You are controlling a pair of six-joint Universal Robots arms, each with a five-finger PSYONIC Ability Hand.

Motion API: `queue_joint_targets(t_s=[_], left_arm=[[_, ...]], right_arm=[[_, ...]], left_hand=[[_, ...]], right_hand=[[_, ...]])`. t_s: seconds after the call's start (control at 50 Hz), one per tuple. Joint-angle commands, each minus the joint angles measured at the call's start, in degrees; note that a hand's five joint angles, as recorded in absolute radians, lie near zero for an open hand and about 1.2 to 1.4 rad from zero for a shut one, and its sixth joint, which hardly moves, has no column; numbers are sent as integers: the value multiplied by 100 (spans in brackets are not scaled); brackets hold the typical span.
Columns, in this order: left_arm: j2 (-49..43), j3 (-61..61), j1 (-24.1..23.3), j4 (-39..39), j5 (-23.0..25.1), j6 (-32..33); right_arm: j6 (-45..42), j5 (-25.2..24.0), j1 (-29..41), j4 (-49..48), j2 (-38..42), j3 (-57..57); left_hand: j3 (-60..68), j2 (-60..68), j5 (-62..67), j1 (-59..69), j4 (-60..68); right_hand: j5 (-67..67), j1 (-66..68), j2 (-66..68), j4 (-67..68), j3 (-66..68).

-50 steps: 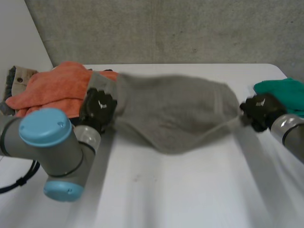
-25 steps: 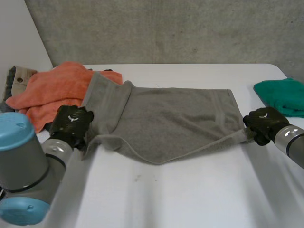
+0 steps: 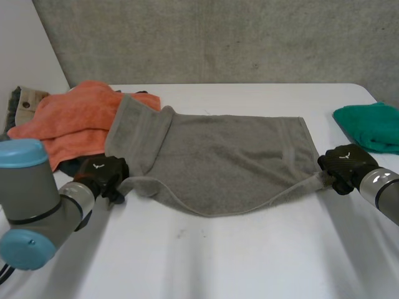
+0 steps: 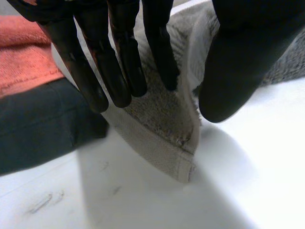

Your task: Fold the laundry.

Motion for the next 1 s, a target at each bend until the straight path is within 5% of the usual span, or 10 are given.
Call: queue_joint_targets(t_s=[0.02,0.18,0.36,0.46,0.64,0.9,1.0], left_arm=[[-362,408,-45,66,-349,29],[945,-4,-124,31,-771,370],[2703,-1663,-256,-1021,-868,3443],[2986,-2166,-326,-1813,-1017,4256],[2557,-1799,-520,-1570,-1017,4230],[10,669,-950,688,-1403,3764],[-879,1541,-1117,954,-1720,3799]], right_arm=[[-1,0,0,-34,0,49],[-474,-44,-27,554,-570,93],[-2731,79,-860,3196,-1616,216],[-3420,176,-1274,3904,-1802,383],[-3236,184,-1205,3044,-1363,419],[-1803,325,-475,829,-142,-460],[-1592,641,-308,117,394,-978]], left_hand=[[3458,3455,3503,3409,3477],[3458,3455,3503,3409,3477],[3458,3455,3503,3409,3477],[3458,3455,3503,3409,3477],[3458,3455,3503,3409,3477],[3458,3455,3503,3409,3477],[3458,3455,3503,3409,3477]], right_hand=[[1375,1625,1256,1119,1153],[1375,1625,1256,1119,1153],[1375,1625,1256,1119,1153],[1375,1625,1256,1119,1153],[1375,1625,1256,1119,1153],[1375,1625,1256,1119,1153],[1375,1625,1256,1119,1153]])
